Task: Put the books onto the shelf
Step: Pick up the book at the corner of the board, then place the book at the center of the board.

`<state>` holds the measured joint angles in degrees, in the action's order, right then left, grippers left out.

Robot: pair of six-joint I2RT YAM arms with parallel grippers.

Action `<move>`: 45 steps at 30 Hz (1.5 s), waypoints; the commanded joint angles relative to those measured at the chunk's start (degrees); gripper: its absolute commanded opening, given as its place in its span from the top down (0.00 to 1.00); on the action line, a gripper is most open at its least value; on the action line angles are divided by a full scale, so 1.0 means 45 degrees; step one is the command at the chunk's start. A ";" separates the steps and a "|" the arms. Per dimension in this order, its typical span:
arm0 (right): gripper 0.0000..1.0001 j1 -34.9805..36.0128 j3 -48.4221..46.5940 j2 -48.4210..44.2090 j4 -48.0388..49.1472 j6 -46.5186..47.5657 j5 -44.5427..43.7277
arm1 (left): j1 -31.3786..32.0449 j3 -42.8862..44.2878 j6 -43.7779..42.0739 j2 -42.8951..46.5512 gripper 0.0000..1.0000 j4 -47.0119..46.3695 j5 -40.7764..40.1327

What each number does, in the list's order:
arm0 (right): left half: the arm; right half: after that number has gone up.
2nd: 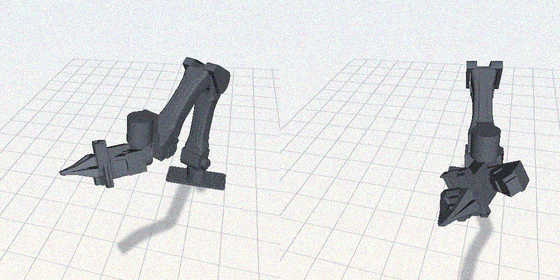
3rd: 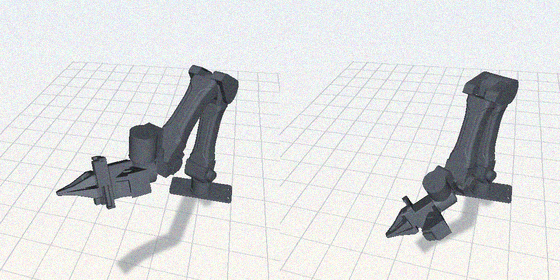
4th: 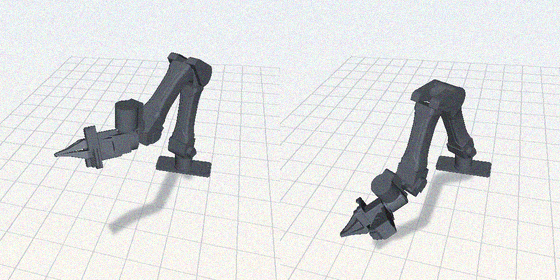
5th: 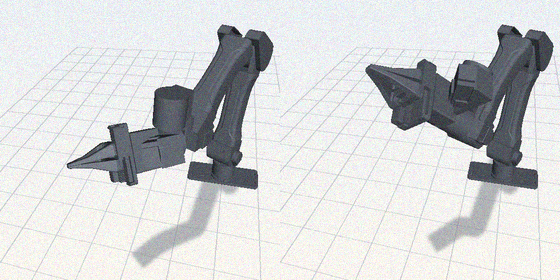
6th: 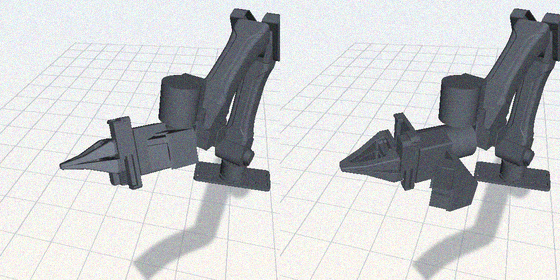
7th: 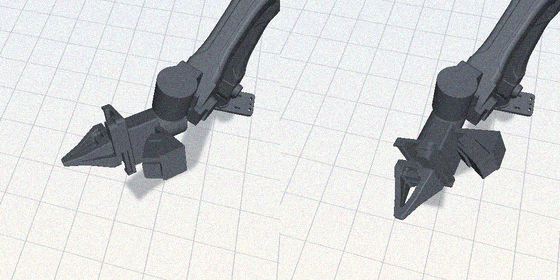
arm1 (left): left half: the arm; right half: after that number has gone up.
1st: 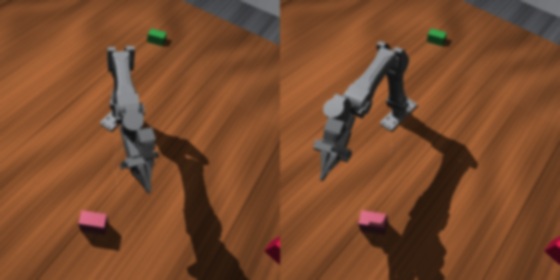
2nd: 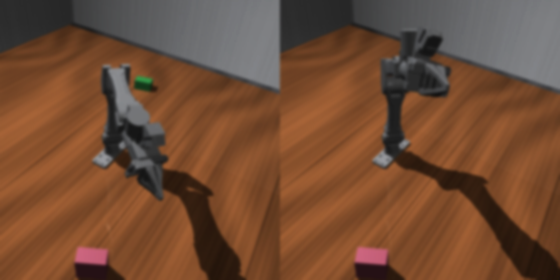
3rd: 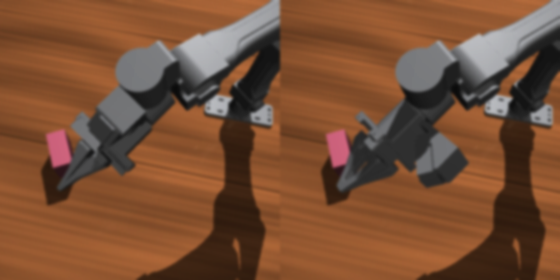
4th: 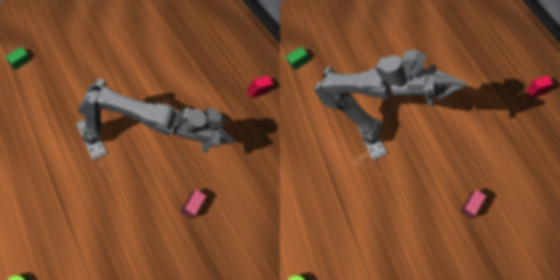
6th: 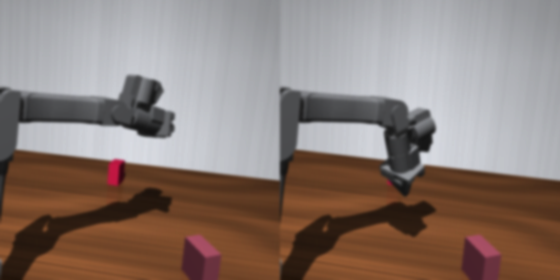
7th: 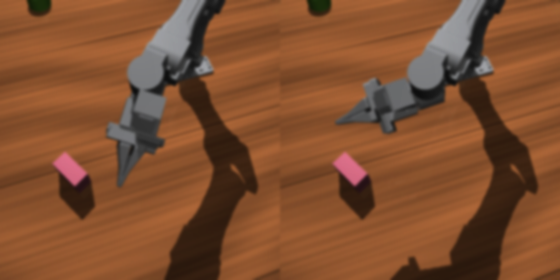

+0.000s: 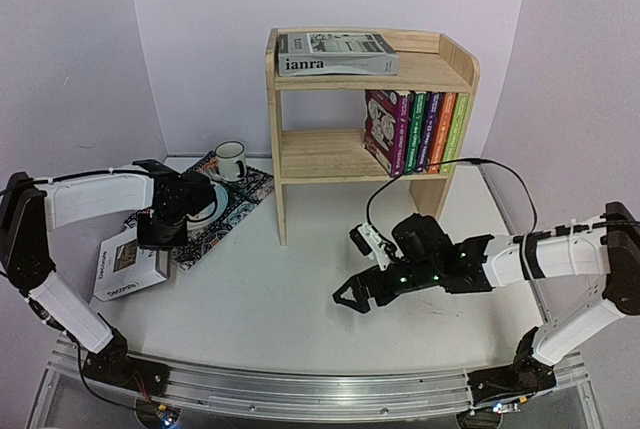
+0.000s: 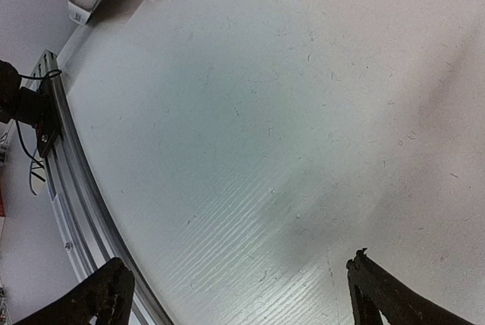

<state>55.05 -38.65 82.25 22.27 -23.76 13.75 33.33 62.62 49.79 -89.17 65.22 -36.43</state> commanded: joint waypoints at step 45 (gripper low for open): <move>0.02 0.0036 0.0413 -0.1031 -0.0085 -0.1129 -0.2686 | -0.0358 -0.2569 -0.2385 0.4709 0.00 -0.6177 0.9740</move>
<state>55.05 -34.39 77.02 21.85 -28.42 0.31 37.91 56.24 42.91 -75.25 42.73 3.98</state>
